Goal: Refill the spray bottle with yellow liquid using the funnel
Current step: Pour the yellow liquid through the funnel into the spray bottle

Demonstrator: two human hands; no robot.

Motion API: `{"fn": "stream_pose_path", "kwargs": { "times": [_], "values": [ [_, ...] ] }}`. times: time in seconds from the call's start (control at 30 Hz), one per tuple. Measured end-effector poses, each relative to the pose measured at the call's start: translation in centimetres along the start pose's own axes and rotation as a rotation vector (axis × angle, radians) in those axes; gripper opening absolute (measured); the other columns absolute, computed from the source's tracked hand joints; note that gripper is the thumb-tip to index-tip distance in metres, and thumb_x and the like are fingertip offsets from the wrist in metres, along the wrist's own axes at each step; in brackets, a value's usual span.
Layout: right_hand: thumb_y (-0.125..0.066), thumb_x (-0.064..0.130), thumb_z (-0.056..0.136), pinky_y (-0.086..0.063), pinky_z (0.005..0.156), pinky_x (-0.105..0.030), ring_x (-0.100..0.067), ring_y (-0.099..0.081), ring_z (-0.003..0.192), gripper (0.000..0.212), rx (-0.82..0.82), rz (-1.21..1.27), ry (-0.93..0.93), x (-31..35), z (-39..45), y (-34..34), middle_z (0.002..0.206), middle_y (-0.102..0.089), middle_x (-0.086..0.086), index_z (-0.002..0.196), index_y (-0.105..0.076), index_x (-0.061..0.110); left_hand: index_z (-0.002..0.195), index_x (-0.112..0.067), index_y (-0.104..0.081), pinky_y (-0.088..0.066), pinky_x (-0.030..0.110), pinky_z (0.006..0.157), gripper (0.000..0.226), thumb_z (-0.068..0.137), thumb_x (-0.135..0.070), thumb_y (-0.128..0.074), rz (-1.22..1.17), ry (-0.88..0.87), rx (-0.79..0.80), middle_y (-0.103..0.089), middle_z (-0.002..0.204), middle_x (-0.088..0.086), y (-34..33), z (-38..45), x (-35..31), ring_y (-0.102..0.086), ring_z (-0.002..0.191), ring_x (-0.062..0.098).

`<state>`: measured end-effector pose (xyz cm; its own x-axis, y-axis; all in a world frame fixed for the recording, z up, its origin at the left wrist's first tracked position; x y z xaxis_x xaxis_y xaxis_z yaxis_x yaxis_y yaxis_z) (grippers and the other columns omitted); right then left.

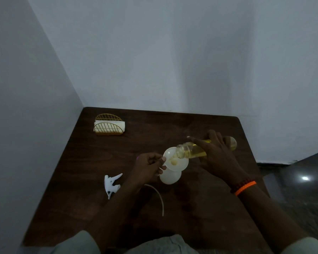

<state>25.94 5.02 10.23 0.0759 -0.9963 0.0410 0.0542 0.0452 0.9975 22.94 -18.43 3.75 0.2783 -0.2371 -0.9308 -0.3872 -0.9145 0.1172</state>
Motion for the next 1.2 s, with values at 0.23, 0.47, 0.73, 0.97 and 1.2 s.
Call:
{"fn": "stream_pose_path", "kwargs": {
  "times": [0.23, 0.47, 0.73, 0.97, 1.2],
  "values": [
    [-0.076, 0.04, 0.074, -0.035, 0.099, -0.047, -0.024, -0.041, 0.114, 0.082, 0.007, 0.003, 0.003, -0.09, -0.11, 0.1, 0.126, -0.04, -0.006, 0.146, -0.037, 0.046, 0.103, -0.015, -0.073, -0.057, 0.024, 0.062, 0.015, 0.095, -0.025, -0.064, -0.001, -0.005, 0.01, -0.077, 0.084, 0.005, -0.05, -0.07, -0.17, -0.072, 0.073, 0.015],
    [-0.077, 0.037, 0.072, -0.033, 0.097, -0.045, -0.023, -0.041, 0.113, 0.083, 0.002, -0.009, -0.005, 0.0, -0.05, 0.32, 0.124, -0.041, -0.005, 0.145, -0.039, 0.047, 0.104, -0.009, -0.073, -0.055, 0.02, 0.057, 0.017, 0.095, -0.022, -0.065, -0.021, -0.012, 0.001, -0.077, 0.083, 0.008, -0.07, -0.16, -0.22, -0.069, 0.069, 0.015],
    [-0.075, 0.038, 0.074, -0.033, 0.095, -0.045, -0.025, -0.042, 0.113, 0.08, -0.007, -0.025, -0.011, -0.07, 0.11, 0.35, 0.124, -0.041, -0.007, 0.145, -0.039, 0.047, 0.103, -0.013, -0.073, -0.056, 0.024, 0.061, 0.017, 0.095, -0.025, -0.065, -0.008, -0.001, 0.009, -0.077, 0.082, 0.005, 0.0, -0.02, 0.14, -0.07, 0.068, 0.013],
    [-0.073, 0.039, 0.076, -0.035, 0.097, -0.047, -0.025, -0.04, 0.115, 0.077, -0.013, -0.001, -0.011, -0.09, 0.05, 0.7, 0.126, -0.042, -0.008, 0.145, -0.04, 0.046, 0.103, -0.011, -0.073, -0.056, 0.025, 0.061, 0.017, 0.095, -0.024, -0.065, -0.014, -0.004, 0.006, -0.077, 0.083, 0.007, -0.11, 0.09, 0.05, -0.07, 0.068, 0.013],
    [-0.075, 0.036, 0.074, -0.032, 0.095, -0.045, -0.024, -0.04, 0.113, 0.079, -0.011, -0.013, -0.009, -0.02, 0.01, 0.75, 0.125, -0.042, -0.007, 0.145, -0.041, 0.046, 0.104, -0.011, -0.073, -0.056, 0.025, 0.061, 0.018, 0.095, -0.025, -0.065, -0.029, -0.004, 0.009, -0.077, 0.083, 0.007, -0.08, 0.09, 0.22, -0.071, 0.071, 0.016]
  ]
}}
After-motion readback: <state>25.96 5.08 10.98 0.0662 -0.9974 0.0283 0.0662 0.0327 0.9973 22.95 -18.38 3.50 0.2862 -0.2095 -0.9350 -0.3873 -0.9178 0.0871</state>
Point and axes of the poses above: each hand's wrist, its own z-axis towards the middle knuckle, its own y-axis out of the back of the hand, x = y × z, the point moved 4 cm from there along z, towards the middle knuckle
